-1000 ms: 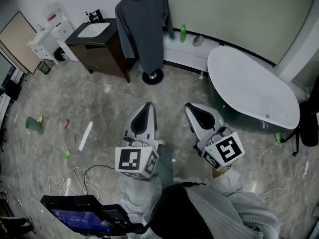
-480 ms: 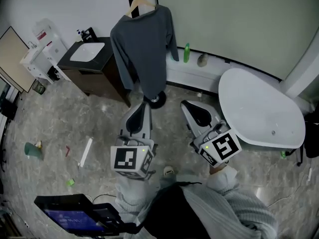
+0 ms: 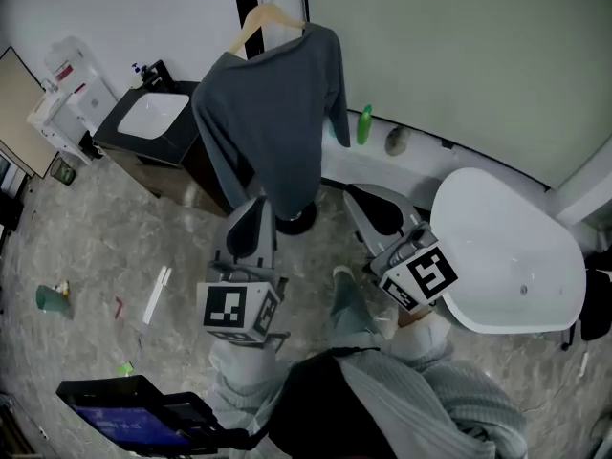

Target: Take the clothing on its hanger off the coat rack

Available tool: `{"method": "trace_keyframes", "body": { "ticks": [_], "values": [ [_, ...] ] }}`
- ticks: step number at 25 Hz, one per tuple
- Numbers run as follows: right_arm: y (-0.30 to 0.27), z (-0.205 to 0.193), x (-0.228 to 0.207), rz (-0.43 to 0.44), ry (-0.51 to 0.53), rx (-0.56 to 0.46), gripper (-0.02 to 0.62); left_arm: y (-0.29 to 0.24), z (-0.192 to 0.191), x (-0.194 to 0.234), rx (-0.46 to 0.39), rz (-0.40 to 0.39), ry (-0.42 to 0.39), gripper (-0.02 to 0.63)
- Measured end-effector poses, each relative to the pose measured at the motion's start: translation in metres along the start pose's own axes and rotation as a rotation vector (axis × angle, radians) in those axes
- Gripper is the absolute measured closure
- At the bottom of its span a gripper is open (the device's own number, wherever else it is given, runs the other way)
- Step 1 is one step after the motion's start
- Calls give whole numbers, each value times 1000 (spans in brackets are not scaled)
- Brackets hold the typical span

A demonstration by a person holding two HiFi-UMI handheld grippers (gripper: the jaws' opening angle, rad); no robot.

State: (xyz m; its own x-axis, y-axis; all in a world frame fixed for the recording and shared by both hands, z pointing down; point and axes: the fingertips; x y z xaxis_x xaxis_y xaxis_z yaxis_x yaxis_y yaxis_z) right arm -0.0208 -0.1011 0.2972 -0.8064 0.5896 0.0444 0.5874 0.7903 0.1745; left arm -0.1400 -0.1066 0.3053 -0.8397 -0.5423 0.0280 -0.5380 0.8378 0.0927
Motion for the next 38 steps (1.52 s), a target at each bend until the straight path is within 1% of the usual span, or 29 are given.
{"method": "trace_keyframes", "body": {
  "ticks": [2, 6, 8, 10, 12, 15, 18, 21, 24, 26, 27, 29, 31, 32, 33, 35, 38],
  "values": [
    [-33, 0, -29, 35, -4, -17, 594, -37, 1, 18, -3, 19, -10, 601],
    [-97, 13, -94, 110, 7, -73, 594, -115, 14, 52, -13, 69, -38, 601],
    [-127, 16, -123, 164, 27, -84, 594, -147, 19, 68, -27, 93, -48, 601],
    [-154, 18, -149, 222, 54, -86, 594, -171, 24, 81, -25, 100, -54, 601],
    [-181, 19, -172, 274, 74, -90, 594, -189, 28, 94, -15, 99, -64, 601],
    [-218, 17, -199, 335, 59, -88, 594, -204, 34, 119, -4, 116, -80, 601],
    [-246, 11, -215, 357, 60, -82, 594, -212, 41, 144, 12, 143, -115, 601],
    [-269, 6, -222, 404, 106, -74, 594, -217, 50, 163, 18, 154, -167, 601],
    [-296, 4, -231, 492, 168, -46, 591, -223, 59, 181, 60, 120, -215, 600],
    [-318, -1, -239, 558, 210, -13, 556, -228, 62, 198, 116, 90, -271, 595],
    [-328, -5, -242, 592, 234, 5, 535, -229, 62, 206, 145, 71, -297, 555],
    [-345, -13, -247, 664, 275, 53, 467, -230, 59, 221, 207, 29, -329, 500],
    [-359, -22, -248, 739, 303, 112, 418, -231, 54, 232, 274, -3, -351, 469],
    [-365, -26, -248, 776, 307, 142, 401, -232, 51, 237, 308, -22, -359, 444],
    [-372, -29, -248, 811, 306, 171, 387, -234, 47, 240, 345, -48, -363, 437],
    [-386, -36, -249, 867, 309, 224, 380, -239, 39, 247, 415, -107, -365, 415],
    [-403, -46, -248, 948, 313, 311, 380, -250, 33, 263, 462, -169, -357, 399]
  ]
}}
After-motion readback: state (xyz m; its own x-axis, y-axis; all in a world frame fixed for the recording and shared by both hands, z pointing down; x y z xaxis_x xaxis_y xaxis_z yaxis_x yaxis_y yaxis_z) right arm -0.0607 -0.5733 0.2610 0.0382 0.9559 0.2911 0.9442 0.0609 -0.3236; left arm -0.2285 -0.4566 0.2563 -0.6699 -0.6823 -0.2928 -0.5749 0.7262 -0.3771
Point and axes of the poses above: the fingertips, and each gripper's own axes: y backward along the fingers, x to its left, z out of its top, and after that the axes turned 9 degrees about -z, right-handed
